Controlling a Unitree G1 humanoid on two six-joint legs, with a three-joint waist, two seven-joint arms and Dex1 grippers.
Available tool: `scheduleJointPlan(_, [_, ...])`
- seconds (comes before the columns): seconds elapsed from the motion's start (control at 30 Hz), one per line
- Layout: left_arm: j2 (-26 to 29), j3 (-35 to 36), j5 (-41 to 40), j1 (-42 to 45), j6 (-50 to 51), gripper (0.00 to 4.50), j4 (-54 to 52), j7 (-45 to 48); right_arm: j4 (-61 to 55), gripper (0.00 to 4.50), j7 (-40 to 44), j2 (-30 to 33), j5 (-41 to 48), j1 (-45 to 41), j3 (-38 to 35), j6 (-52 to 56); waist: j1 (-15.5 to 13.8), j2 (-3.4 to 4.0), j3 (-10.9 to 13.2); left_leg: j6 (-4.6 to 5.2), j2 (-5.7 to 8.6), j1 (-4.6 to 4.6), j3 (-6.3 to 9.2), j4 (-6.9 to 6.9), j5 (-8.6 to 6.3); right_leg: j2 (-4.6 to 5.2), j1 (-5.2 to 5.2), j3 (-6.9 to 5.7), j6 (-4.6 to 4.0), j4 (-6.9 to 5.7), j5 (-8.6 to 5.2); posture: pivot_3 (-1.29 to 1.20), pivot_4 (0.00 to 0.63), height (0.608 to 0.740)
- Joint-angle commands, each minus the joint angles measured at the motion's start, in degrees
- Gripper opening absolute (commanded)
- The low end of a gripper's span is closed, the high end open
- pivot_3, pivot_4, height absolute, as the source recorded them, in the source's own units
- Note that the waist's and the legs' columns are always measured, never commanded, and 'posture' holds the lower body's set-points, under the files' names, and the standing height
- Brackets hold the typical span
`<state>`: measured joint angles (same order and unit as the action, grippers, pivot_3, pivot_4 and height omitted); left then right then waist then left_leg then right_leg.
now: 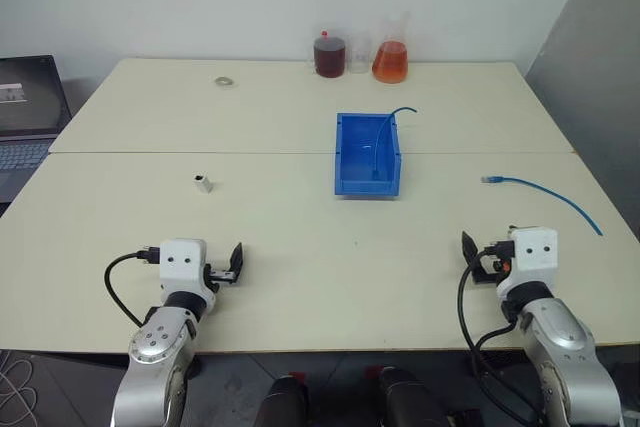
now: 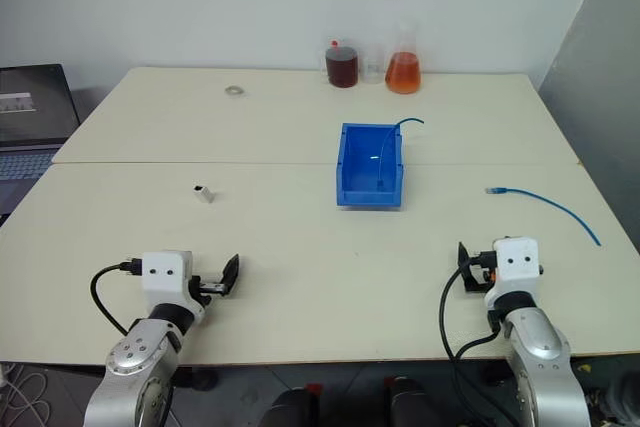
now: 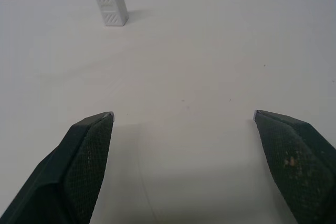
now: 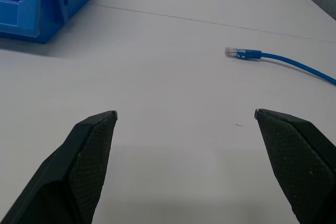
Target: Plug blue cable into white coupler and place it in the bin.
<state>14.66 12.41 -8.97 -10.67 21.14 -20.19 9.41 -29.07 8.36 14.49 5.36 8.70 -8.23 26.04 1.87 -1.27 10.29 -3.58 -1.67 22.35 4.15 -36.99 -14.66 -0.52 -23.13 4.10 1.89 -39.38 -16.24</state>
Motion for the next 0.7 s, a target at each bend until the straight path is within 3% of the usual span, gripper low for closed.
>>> scheduleJointPlan(0.03, [-0.5,0.5,-0.5,-0.6,0.2,4.5,-3.6,-0.6,-1.5,4.47,-0.1,0.4,0.1,-0.8,-1.2,-0.3,0.0,0.0,0.0,0.0,0.0,0.0,0.0,0.0,0.0,0.0,0.0,0.0,0.0,0.0,0.0,0.0,0.15,0.74])
scheduleJointPlan(0.17, [-2.2,0.9,0.2,0.7,0.0,4.5,-2.5,-2.8,0.2,4.47,-0.1,0.4,-0.6,-1.4,-0.5,-1.7,0.0,-0.01,0.0,0.0,0.0,-0.01,0.01,-0.01,0.0,0.0,0.0,-0.01,0.05,-0.02,-0.02,0.0,0.15,0.74])
scheduleJointPlan(0.7, [-0.7,0.6,0.5,1.6,1.3,4.5,-4.6,-2.0,-0.8,4.47,-1.0,-0.3,-0.9,-1.9,0.6,-0.5,0.0,-0.01,0.0,0.0,0.01,-0.01,0.01,0.0,0.0,0.0,0.0,-0.01,0.01,-0.01,0.0,0.0,0.15,0.74])
